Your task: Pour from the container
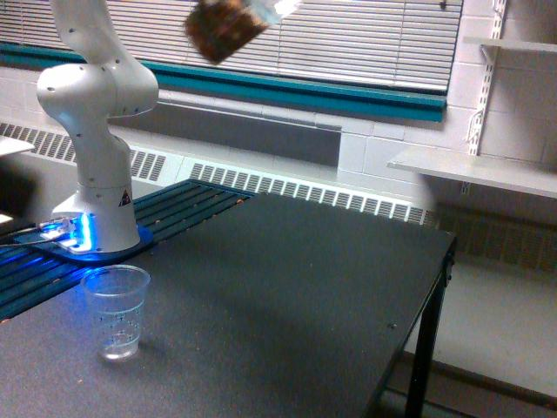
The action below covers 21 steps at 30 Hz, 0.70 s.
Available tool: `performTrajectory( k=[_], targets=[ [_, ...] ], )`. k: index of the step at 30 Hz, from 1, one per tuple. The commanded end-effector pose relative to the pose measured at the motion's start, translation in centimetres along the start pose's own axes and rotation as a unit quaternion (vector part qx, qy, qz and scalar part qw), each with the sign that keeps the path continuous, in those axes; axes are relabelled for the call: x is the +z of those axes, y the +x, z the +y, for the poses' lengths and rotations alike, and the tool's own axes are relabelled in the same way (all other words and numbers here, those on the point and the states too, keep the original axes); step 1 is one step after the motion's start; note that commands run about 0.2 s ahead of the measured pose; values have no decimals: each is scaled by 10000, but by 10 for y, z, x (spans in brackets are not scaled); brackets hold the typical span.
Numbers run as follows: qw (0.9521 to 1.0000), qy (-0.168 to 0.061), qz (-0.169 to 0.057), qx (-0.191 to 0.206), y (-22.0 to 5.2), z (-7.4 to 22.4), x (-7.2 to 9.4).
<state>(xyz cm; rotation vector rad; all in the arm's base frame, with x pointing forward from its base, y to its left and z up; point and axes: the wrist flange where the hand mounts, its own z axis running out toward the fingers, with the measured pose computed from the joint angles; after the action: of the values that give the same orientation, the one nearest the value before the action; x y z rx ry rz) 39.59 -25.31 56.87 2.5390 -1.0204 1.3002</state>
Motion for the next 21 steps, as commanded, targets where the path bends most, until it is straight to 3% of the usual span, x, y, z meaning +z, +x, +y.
performTrajectory(
  k=[1,12,21],
  targets=[
    [9995,-117,69,-278,-19,41,-12],
    [9980,-428,-159,-440,-73,100,-21],
    [9957,-521,-391,-652,-127,127,-12]
  ],
)
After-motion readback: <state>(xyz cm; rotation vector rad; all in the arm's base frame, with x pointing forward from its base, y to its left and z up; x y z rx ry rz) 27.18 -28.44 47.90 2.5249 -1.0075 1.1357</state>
